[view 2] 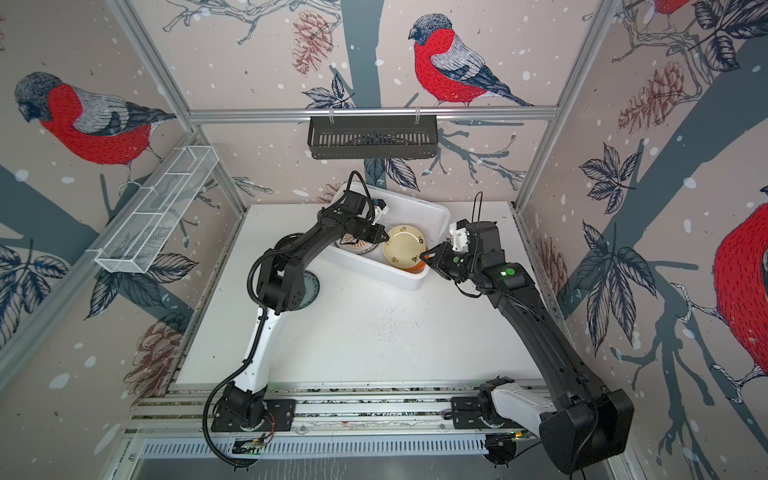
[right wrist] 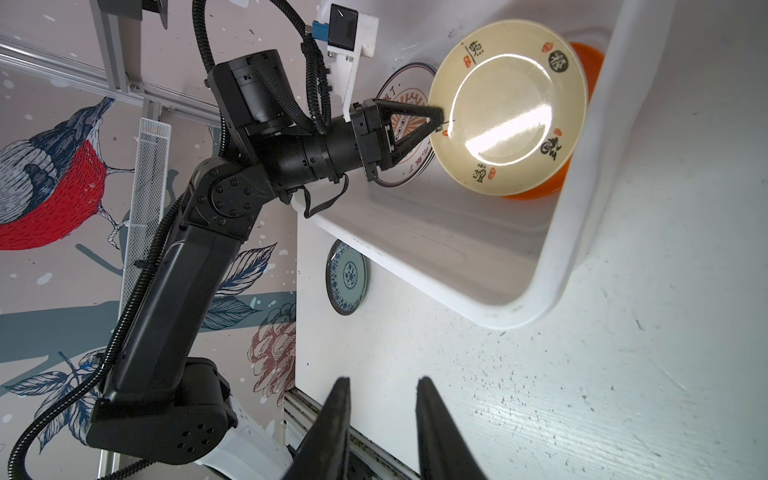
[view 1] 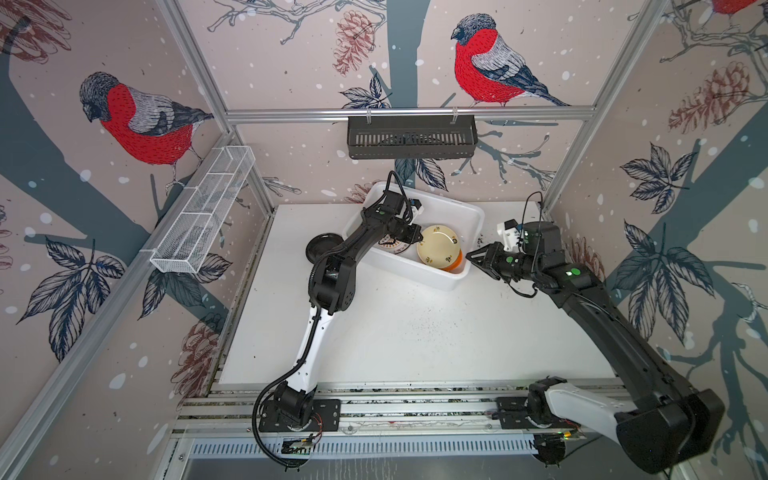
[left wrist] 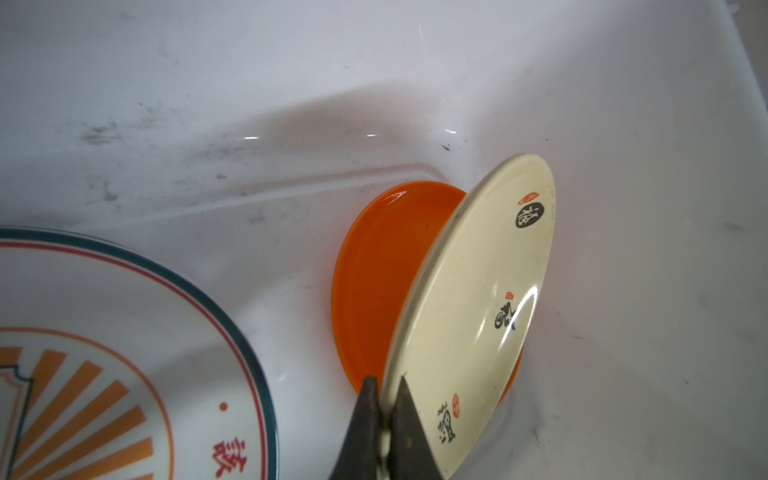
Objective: Place the plates into the plastic bin on the countertop
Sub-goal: 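Lower the cream plate into the bin against the orange plate with the left gripper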
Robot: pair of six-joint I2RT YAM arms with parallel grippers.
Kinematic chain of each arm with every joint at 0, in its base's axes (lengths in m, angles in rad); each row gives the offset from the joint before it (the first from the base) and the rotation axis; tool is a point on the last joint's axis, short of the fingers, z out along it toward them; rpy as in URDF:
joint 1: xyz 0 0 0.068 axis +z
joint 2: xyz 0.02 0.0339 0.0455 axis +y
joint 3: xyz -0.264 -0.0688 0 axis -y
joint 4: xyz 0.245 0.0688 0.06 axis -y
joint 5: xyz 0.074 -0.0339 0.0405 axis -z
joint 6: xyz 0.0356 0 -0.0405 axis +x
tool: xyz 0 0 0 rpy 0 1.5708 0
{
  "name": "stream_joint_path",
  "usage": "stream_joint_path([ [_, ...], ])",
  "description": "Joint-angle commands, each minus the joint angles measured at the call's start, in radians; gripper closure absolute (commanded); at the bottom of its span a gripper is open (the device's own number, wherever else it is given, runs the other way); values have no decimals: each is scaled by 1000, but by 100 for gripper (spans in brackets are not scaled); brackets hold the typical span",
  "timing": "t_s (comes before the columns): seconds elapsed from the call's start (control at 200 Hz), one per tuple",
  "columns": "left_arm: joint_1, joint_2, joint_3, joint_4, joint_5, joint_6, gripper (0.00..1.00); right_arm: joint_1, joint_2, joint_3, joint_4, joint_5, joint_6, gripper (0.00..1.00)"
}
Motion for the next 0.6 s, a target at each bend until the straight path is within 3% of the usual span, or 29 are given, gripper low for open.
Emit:
stream_joint_path([
  [0.0,-3,8,10,30,29,-16,100,0,-4,-2,24,3,6,70],
  [0.595,-9,18,0,40,36,-19,95,0,-5,-18,34,1,10,70],
])
